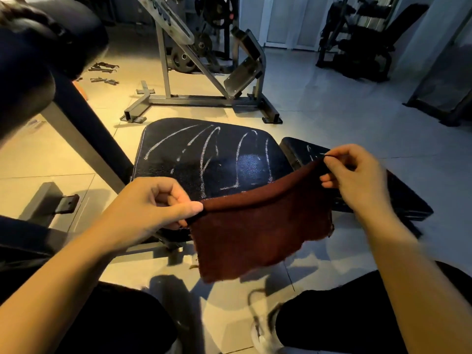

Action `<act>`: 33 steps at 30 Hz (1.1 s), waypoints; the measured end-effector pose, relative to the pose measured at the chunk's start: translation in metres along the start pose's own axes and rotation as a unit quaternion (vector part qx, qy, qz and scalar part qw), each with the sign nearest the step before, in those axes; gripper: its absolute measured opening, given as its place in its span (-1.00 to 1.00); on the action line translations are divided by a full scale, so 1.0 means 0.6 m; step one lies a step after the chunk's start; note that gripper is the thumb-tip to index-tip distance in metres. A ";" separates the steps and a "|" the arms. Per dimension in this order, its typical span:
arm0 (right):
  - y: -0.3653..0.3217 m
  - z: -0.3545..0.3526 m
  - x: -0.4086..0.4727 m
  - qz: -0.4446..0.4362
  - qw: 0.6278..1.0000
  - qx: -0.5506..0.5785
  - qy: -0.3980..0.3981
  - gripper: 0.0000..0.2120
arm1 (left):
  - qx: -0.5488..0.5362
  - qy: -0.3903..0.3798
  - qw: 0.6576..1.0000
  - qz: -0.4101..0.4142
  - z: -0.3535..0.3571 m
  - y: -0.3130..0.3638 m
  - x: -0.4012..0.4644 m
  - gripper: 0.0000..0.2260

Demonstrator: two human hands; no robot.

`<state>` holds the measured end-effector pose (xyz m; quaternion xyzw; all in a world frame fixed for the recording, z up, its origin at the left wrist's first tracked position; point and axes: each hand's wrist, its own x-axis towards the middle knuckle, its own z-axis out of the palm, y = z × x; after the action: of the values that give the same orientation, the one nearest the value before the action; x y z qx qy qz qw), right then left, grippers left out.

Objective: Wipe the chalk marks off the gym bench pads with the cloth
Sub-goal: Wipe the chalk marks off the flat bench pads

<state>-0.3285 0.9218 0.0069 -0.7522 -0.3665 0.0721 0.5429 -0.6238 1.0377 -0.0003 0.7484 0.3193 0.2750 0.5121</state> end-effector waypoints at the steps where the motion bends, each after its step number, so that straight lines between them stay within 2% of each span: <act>1: -0.010 0.035 0.004 -0.014 1.000 0.002 0.001 -0.79 | -0.003 0.012 1.000 -0.022 -0.012 -0.012 -0.003 -0.80; 3: -0.028 0.118 0.003 -0.056 0.998 -0.030 -0.027 -0.85 | 0.036 0.023 0.997 -0.069 -0.042 -0.035 -0.011 -0.74; 4: -0.033 0.163 -0.002 -0.085 0.993 -0.059 -0.062 -0.86 | 0.090 0.026 0.991 -0.091 -0.058 -0.050 -0.016 -0.74; 7: -0.026 0.284 -0.051 -0.117 0.954 -0.182 -0.205 -0.58 | 0.289 0.017 0.945 -0.155 -0.100 -0.100 -0.029 -0.71; 8: -0.017 0.312 -0.072 -0.117 0.933 -0.256 -0.223 -0.53 | 0.321 0.006 0.931 -0.174 -0.110 -0.113 -0.032 -0.69; 10: 0.005 0.339 -0.106 -0.118 0.902 -0.361 -0.205 -0.48 | 0.340 -0.026 0.922 -0.185 -0.122 -0.132 -0.035 -0.70; 12: 0.021 0.344 -0.119 -0.132 0.904 -0.372 -0.165 -0.42 | 0.291 -0.033 0.938 -0.183 -0.122 -0.143 -0.022 -0.68; 14: 0.025 0.347 -0.115 -0.125 0.903 -0.376 -0.168 -0.33 | 0.230 0.061 0.961 -0.138 -0.123 -0.152 -0.005 -0.81; 15: 0.021 0.350 -0.111 -0.112 0.891 -0.394 -0.196 -0.29 | 0.241 0.133 0.959 -0.073 -0.127 -0.160 0.008 -0.85; 17: 0.003 0.363 -0.098 -0.129 0.867 -0.408 -0.255 -0.23 | 0.298 0.215 0.930 0.025 -0.141 -0.172 0.036 -0.84; 20: -0.036 0.402 -0.086 -0.210 0.834 -0.369 -0.353 -0.27 | 0.321 0.231 0.915 0.081 -0.145 -0.203 0.073 -0.71; 24: -0.082 0.458 -0.094 -0.309 0.786 -0.329 -0.423 -0.37 | 0.140 0.263 0.953 0.050 -0.124 -0.197 0.112 -0.65; 26: -0.074 0.459 -0.099 -0.313 0.795 -0.302 -0.422 -0.40 | 0.121 0.263 0.956 0.044 -0.126 -0.202 0.121 -0.56; 28: -0.053 0.439 -0.109 -0.291 0.827 -0.287 -0.386 -0.40 | 0.110 0.252 0.961 0.042 -0.129 -0.210 0.119 -0.49; 29: -0.042 0.423 -0.113 -0.271 0.840 -0.299 -0.363 -0.39 | 0.111 0.250 0.961 0.042 -0.128 -0.211 0.118 -0.50; 31: -0.019 0.391 -0.120 -0.242 0.850 -0.330 -0.331 -0.38 | 0.098 0.251 0.962 0.040 -0.122 -0.204 0.120 -0.65; 33: -0.007 0.370 -0.118 -0.274 0.846 -0.329 -0.317 -0.43 | 0.036 0.252 0.967 0.033 -0.112 -0.191 0.121 -0.75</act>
<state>-0.4942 1.0475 -0.0989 -0.6923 -0.7117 0.0299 0.1156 -0.6494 1.1637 -0.0805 0.6833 0.4225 0.4597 0.3784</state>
